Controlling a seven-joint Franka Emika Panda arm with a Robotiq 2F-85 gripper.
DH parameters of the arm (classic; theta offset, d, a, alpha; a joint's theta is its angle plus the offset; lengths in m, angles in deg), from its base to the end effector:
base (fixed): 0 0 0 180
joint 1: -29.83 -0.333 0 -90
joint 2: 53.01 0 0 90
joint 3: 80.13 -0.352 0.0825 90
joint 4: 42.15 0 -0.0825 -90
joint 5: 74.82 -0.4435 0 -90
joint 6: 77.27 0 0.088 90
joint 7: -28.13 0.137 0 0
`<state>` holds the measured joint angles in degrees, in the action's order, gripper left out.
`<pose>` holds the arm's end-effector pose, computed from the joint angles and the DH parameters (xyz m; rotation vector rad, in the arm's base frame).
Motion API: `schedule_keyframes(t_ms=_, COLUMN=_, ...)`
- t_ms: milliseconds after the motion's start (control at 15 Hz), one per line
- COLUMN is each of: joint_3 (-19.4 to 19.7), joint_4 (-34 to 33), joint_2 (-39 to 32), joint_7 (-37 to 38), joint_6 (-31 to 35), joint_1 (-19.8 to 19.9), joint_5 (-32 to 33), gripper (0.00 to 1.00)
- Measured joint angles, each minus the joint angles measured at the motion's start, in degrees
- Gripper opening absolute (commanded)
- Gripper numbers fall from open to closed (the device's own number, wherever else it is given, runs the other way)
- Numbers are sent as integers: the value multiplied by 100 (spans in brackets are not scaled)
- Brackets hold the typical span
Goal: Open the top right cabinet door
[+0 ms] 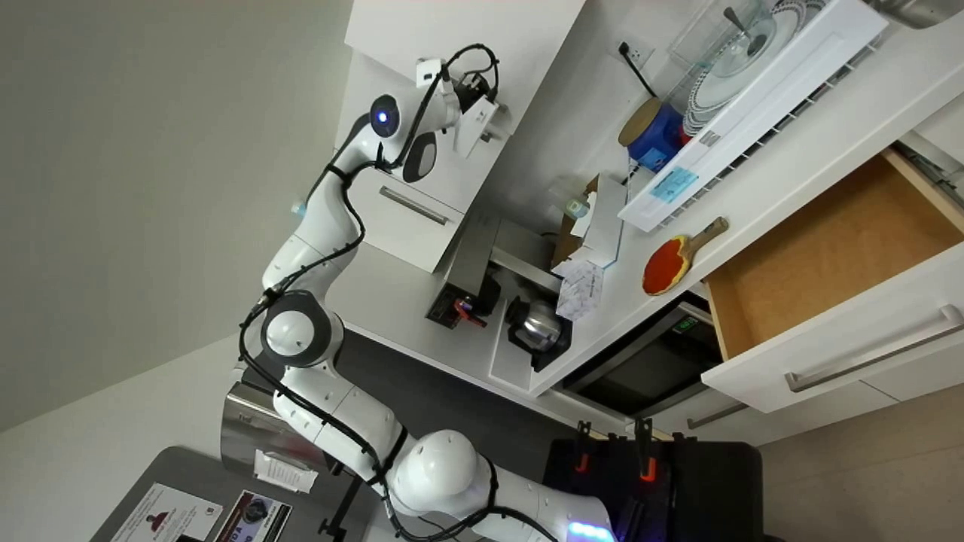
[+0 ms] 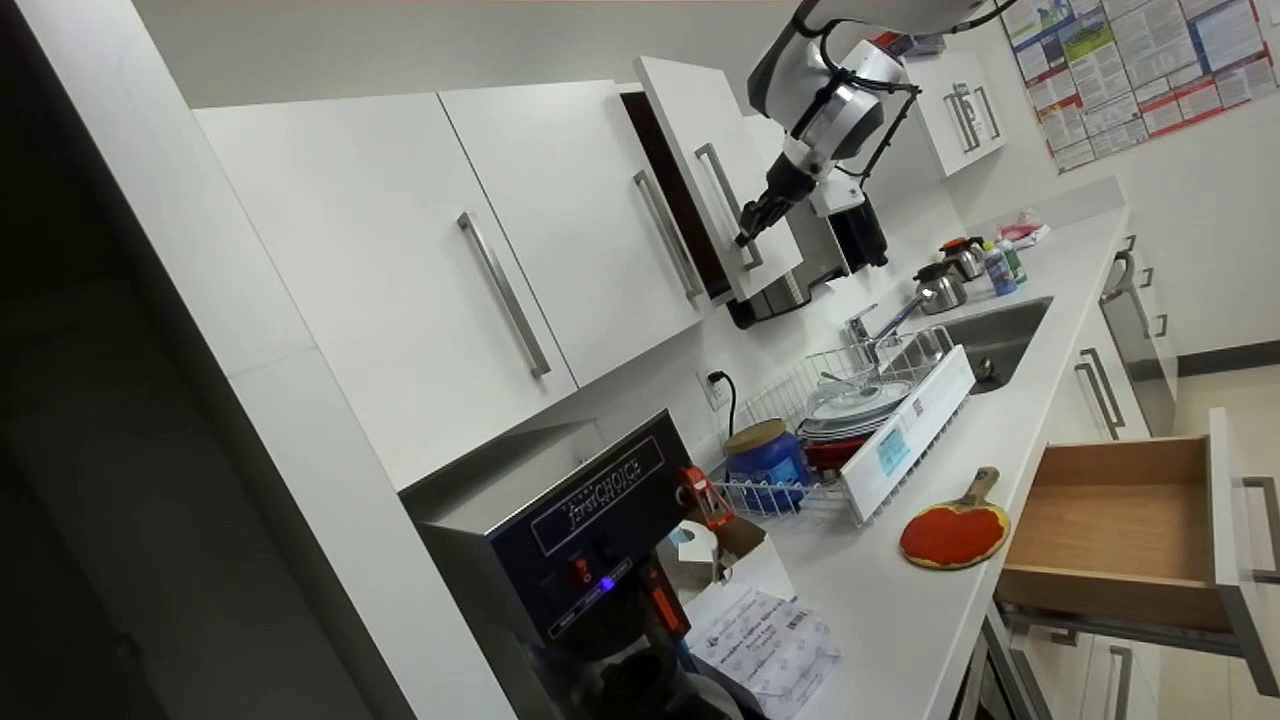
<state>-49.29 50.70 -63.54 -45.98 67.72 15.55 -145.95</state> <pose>0.7265 -0.1757 0.6192 -2.4592 -0.3244 -1.5992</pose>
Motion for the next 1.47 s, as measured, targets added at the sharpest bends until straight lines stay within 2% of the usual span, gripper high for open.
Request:
schedule_keyframes(t_ms=133, joint_3=-623, joint_4=117, joint_2=171, joint_7=-262, joint_6=-289, joint_1=726, joint_5=6, gripper=4)
schedule_keyframes(t_ms=267, joint_3=-1018, joint_4=203, joint_2=295, joint_7=-533, joint_6=-721, joint_1=1327, joint_5=-2, gripper=4)
schedule_keyframes(t_ms=467, joint_3=-1228, joint_4=271, joint_2=411, joint_7=-915, joint_6=-1523, joint_1=1974, joint_5=-38, gripper=4)
schedule_keyframes(t_ms=733, joint_3=-1226, joint_4=257, joint_2=448, joint_7=-1372, joint_6=-2583, joint_1=2662, joint_5=-81, gripper=4)
schedule_keyframes(t_ms=1000, joint_3=-1226, joint_4=151, joint_2=386, joint_7=-1571, joint_6=-3003, joint_1=2966, joint_5=-65, gripper=4)
schedule_keyframes(t_ms=1067, joint_3=-1227, joint_4=129, joint_2=373, joint_7=-1571, joint_6=-3026, joint_1=2973, joint_5=-53, gripper=42)
schedule_keyframes(t_ms=1400, joint_3=-1230, joint_4=109, joint_2=377, joint_7=-1495, joint_6=-3027, joint_1=2990, joint_5=20, gripper=42)
schedule_keyframes(t_ms=1467, joint_3=-1230, joint_4=106, joint_2=384, joint_7=-1468, joint_6=-3026, joint_1=3001, joint_5=52, gripper=47)
